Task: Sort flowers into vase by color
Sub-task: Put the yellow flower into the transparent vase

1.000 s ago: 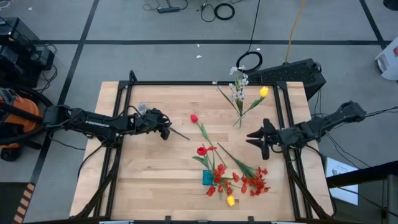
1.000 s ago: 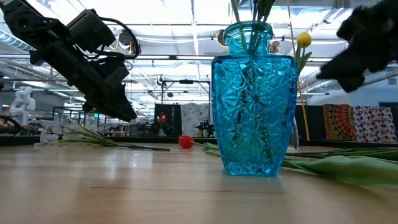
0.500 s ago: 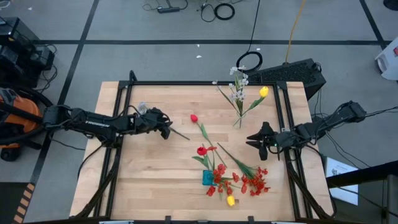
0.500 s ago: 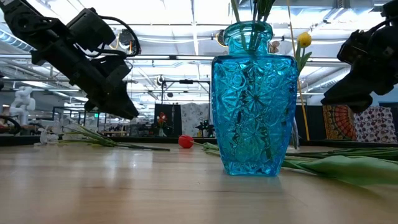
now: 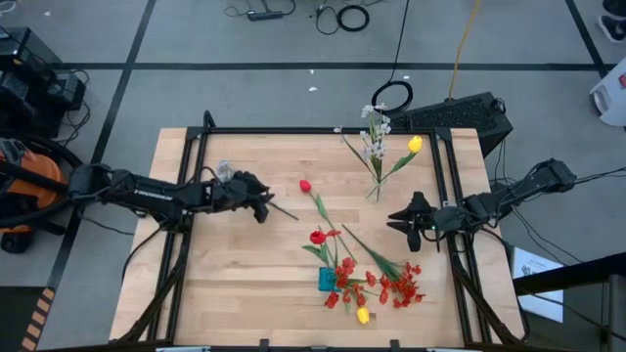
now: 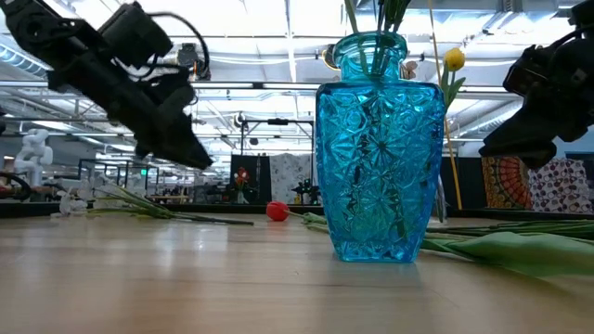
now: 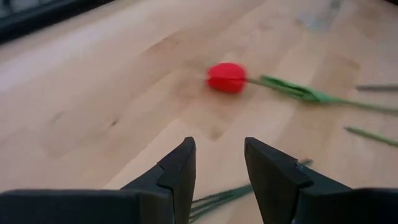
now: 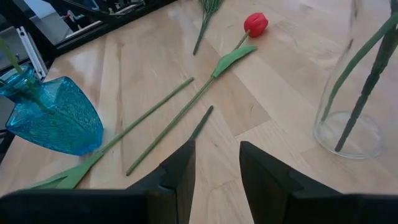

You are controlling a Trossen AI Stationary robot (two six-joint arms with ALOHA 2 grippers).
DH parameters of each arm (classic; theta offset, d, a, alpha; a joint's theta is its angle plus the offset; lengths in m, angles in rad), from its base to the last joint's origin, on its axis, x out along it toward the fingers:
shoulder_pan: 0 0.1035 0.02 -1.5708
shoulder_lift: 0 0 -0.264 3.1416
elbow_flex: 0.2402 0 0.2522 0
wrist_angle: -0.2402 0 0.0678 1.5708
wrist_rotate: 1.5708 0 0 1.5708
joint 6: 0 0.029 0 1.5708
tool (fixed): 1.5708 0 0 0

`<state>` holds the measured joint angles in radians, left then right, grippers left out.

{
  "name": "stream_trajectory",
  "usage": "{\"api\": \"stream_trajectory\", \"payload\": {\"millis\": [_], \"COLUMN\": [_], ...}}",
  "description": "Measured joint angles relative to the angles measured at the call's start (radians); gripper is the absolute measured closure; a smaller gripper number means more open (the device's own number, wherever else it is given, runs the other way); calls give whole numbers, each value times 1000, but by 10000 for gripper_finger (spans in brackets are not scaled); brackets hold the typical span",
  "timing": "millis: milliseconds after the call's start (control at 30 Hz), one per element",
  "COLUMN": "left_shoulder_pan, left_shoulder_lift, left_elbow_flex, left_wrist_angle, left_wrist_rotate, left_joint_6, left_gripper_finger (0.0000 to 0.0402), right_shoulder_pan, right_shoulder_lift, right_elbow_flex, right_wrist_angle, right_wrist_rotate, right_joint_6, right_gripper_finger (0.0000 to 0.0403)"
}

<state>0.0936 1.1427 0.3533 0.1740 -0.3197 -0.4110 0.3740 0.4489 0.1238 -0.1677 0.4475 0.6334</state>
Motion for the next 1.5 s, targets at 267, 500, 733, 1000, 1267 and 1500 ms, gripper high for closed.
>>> {"api": "stream_trajectory", "payload": {"millis": [267,500,733,1000,1267,1500], "left_shoulder_pan": [-74,-102,-108,-107,-69,-47], "left_shoulder_lift": [127,246,333,448,607,720], "left_elbow_flex": [143,238,327,425,539,655], "left_wrist_angle": [-54,-61,-50,-18,-37,-139], "left_wrist_rotate": [46,59,88,186,363,521], "left_joint_6": [217,346,453,670,836,940], "left_gripper_finger": [258,258,258,258,258,258], "right_shoulder_pan": [0,0,0,-1,0,0], "right_shoulder_lift": [0,0,0,0,0,0], "right_elbow_flex": [0,0,0,0,0,0], "right_wrist_angle": [0,-1,-1,2,14,11], "right_wrist_rotate": [6,2,7,53,55,54], "right_joint_6": [-22,-17,41,114,115,113], "right_gripper_finger": [287,287,287,287,287,287]}}
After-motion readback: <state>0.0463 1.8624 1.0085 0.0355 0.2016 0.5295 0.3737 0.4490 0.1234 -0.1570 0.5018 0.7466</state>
